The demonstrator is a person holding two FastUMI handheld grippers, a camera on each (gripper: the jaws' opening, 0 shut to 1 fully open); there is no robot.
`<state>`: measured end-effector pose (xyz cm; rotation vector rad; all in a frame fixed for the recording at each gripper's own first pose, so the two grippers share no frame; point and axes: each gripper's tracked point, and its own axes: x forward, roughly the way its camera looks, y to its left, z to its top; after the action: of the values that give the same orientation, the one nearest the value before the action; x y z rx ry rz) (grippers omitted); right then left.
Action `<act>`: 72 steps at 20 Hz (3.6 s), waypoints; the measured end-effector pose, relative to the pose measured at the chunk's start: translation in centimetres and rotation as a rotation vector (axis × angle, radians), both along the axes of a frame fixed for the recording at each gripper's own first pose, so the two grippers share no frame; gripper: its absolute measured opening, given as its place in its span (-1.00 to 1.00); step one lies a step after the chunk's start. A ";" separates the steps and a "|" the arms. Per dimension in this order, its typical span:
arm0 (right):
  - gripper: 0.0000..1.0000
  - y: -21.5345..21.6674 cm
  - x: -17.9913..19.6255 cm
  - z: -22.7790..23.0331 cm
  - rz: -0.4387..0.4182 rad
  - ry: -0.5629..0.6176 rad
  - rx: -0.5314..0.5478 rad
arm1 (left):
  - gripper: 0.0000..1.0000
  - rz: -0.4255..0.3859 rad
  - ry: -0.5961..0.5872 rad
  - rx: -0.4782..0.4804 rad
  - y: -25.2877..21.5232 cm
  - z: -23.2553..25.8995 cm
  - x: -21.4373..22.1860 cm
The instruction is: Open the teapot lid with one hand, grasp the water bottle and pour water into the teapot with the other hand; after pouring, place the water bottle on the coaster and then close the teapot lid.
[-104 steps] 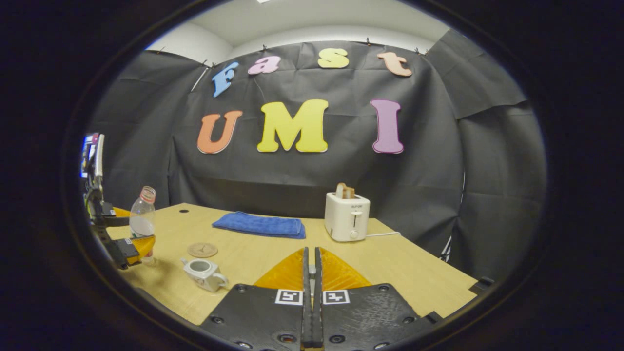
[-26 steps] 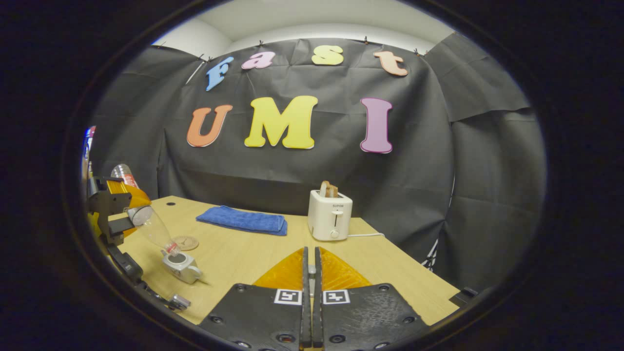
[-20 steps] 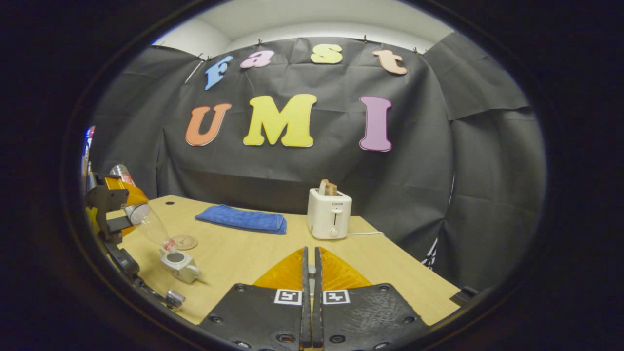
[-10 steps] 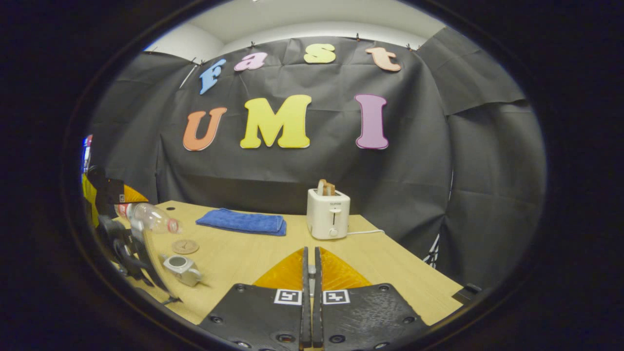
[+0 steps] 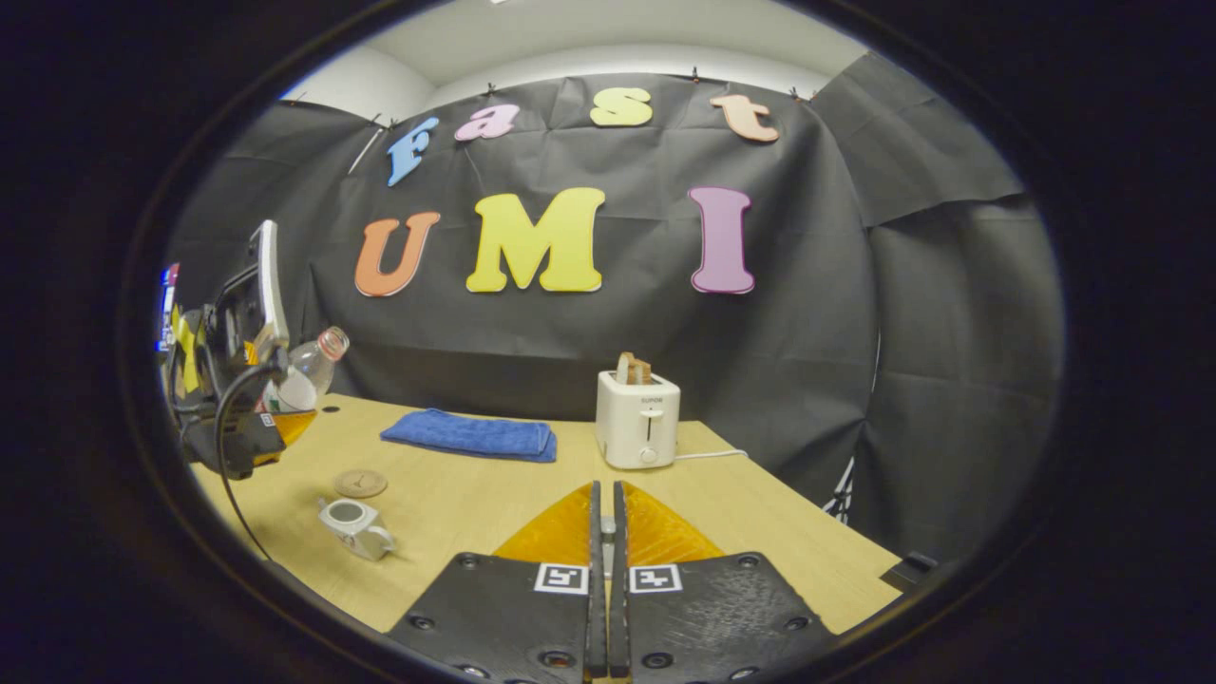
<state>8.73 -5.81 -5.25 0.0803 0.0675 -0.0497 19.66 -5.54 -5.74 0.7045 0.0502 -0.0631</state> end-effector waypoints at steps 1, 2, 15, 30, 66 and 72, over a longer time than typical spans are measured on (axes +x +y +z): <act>-0.98 -0.1 0.1 -0.2 -0.003 0.001 0.000 | 0.48 -0.001 -0.011 -0.073 0.2 -0.2 0.7; -0.98 -0.2 0.2 -0.4 -0.006 0.005 0.001 | 0.49 -0.020 -0.004 -0.151 -0.2 -0.4 1.5; -0.99 1.1 1.8 -2.2 0.003 0.000 -0.008 | 0.51 -0.110 0.032 -0.662 -1.7 -3.4 5.7; -0.98 2.1 1.8 -3.6 -0.012 0.033 -0.080 | 0.59 -0.072 0.083 -0.745 -0.7 -5.8 7.2; -0.99 3.5 1.7 -4.1 -0.004 0.044 -0.131 | 0.89 -0.040 0.042 -0.586 1.4 -3.1 1.6; -0.99 5.7 1.2 -4.0 0.032 0.036 -0.158 | 0.89 0.010 0.048 -0.578 3.8 -3.6 -3.3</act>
<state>9.88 -0.14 -9.27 -0.0791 0.1005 -0.0247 16.35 -1.73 -9.30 0.1246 0.0775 -0.0802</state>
